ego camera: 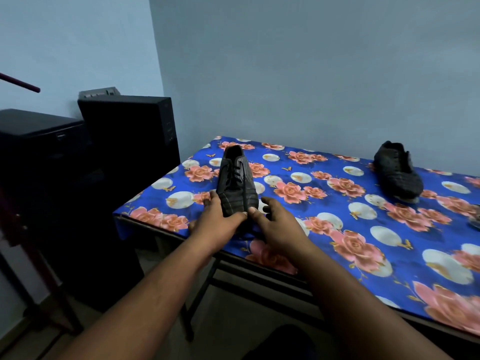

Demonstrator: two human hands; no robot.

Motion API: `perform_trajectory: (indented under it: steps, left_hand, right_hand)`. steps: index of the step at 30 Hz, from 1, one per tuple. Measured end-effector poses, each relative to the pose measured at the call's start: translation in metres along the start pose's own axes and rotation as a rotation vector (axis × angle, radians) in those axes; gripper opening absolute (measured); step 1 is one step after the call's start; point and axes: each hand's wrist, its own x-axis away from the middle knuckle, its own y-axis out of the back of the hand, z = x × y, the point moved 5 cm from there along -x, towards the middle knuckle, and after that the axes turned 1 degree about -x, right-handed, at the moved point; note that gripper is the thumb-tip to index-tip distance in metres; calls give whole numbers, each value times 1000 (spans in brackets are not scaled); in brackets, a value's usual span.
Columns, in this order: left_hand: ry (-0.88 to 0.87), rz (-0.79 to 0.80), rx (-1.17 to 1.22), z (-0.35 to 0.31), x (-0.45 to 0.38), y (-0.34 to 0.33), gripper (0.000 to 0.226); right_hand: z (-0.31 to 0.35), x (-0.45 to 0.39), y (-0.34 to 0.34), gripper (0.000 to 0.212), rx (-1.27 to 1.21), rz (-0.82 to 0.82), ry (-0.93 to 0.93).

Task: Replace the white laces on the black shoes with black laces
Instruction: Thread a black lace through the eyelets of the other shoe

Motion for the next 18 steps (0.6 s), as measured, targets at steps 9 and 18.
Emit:
perform_trajectory:
  steps: [9,18]
  left_hand:
    - [-290,-107,-117,-68,37,-25,92]
    - [-360,158,10,-123,29,-117,89]
  right_hand:
    - [-21,23,63,55,36,-100,66]
    - [-79,36,159,43,167,-291,17]
